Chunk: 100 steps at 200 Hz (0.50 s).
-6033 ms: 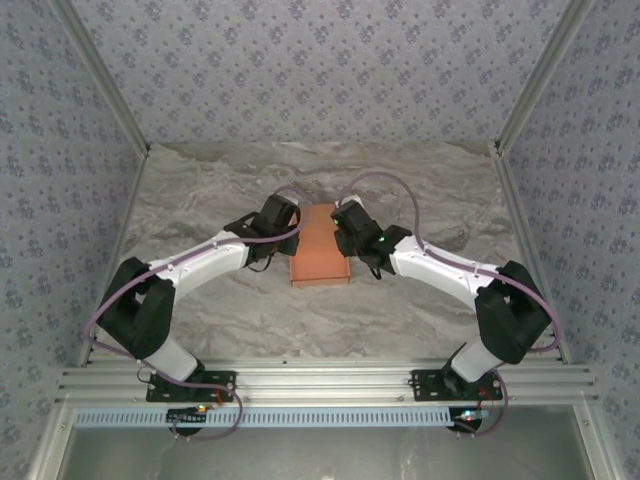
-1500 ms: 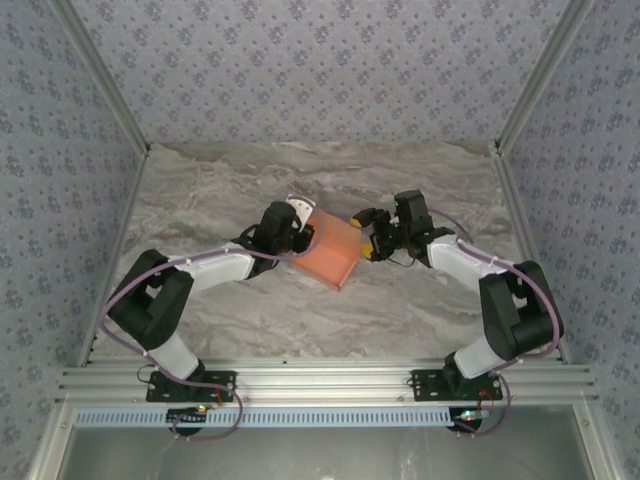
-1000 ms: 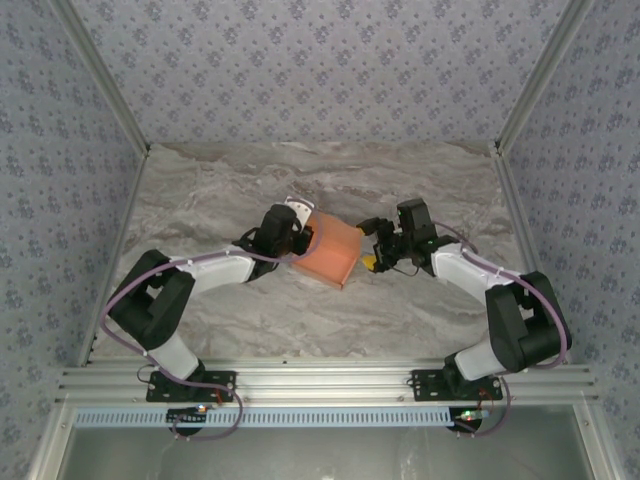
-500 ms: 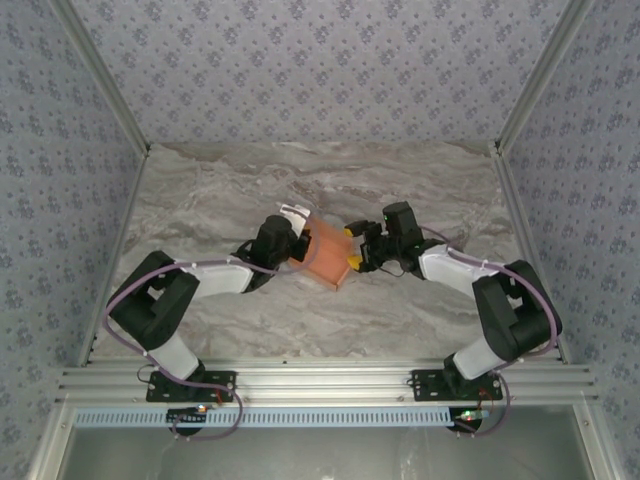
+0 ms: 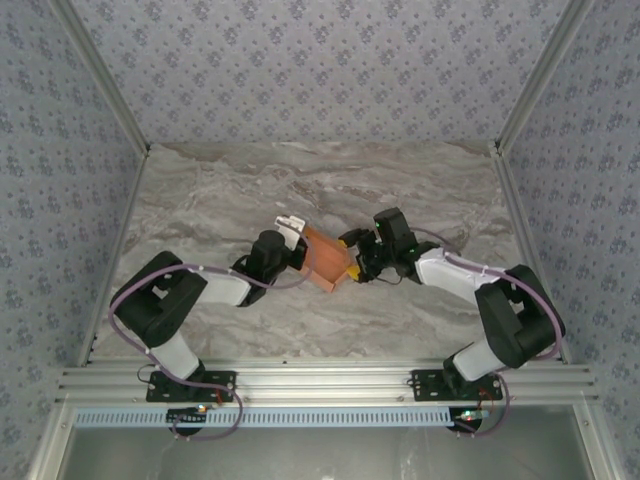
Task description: Fold the paper box
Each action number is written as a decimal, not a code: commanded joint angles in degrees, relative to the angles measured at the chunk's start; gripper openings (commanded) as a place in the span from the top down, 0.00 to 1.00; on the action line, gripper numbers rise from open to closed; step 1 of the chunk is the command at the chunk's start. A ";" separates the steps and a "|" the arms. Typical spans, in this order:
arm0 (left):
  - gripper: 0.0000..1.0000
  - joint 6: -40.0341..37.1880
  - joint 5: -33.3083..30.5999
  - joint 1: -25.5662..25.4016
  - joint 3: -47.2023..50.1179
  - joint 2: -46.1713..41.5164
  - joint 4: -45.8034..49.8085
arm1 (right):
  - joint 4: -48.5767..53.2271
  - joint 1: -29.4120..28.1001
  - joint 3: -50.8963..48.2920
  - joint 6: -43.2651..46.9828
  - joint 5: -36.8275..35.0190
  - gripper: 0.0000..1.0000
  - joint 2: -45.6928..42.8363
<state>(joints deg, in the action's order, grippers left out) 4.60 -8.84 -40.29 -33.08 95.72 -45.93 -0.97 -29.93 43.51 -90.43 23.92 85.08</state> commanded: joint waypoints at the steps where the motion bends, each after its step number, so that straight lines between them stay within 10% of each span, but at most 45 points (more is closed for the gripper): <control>1: 0.95 0.05 -0.99 -0.65 3.13 1.53 1.03 | 8.93 -0.59 0.88 4.66 -1.89 0.26 -3.30; 100: 0.92 0.71 -0.94 -0.76 5.48 4.95 -5.56 | 32.19 2.88 7.76 17.03 -11.31 0.25 -13.36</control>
<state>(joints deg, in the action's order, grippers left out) 4.64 -9.72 -40.64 -29.61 98.04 -55.35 22.59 -28.01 46.59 -78.94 16.84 71.61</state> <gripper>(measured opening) 0.071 0.752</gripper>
